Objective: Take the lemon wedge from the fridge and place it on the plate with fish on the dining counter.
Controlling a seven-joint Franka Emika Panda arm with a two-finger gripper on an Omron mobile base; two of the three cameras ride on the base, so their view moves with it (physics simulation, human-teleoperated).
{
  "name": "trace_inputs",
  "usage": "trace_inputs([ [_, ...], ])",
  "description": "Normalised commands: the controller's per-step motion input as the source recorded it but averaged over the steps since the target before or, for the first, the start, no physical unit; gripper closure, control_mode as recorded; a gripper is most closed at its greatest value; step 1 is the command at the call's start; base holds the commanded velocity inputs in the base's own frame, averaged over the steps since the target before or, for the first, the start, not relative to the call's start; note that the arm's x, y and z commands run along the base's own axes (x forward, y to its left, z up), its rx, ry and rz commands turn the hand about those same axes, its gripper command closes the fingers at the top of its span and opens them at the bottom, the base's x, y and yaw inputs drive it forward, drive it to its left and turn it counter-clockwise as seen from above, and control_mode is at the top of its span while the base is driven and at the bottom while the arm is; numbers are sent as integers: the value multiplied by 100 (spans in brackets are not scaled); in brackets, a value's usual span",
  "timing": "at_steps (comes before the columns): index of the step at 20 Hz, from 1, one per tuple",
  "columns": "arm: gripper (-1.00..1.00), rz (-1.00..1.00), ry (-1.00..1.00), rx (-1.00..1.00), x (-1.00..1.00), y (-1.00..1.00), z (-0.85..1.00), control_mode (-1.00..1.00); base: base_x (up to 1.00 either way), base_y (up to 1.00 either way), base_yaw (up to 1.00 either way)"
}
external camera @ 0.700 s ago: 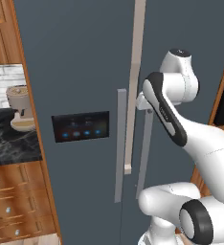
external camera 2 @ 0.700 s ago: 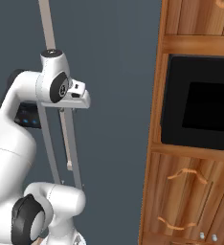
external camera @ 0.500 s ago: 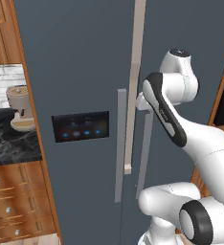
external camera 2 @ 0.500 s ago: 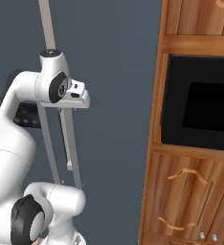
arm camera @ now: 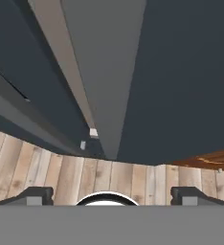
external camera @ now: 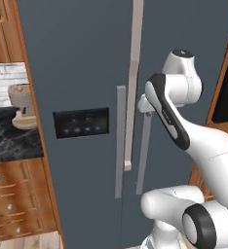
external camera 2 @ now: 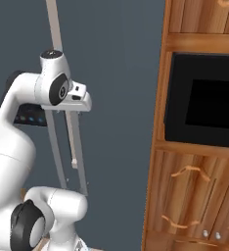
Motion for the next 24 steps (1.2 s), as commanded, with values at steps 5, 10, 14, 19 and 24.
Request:
trace_inputs([
  [5, -100, 0, 0, 0, 0, 0, 0, 100, -63, 12, 0],
  [10, -100, 0, 0, 0, 0, 0, 0, 100, -59, 20, 0],
  [14, -100, 0, 0, 0, 0, 0, 0, 100, -46, 26, 0],
  [19, -100, 0, 0, 0, 0, 0, 0, 100, -21, 35, -1],
  [24, -100, 0, 0, 0, 0, 0, 0, 100, -44, 11, -5],
])
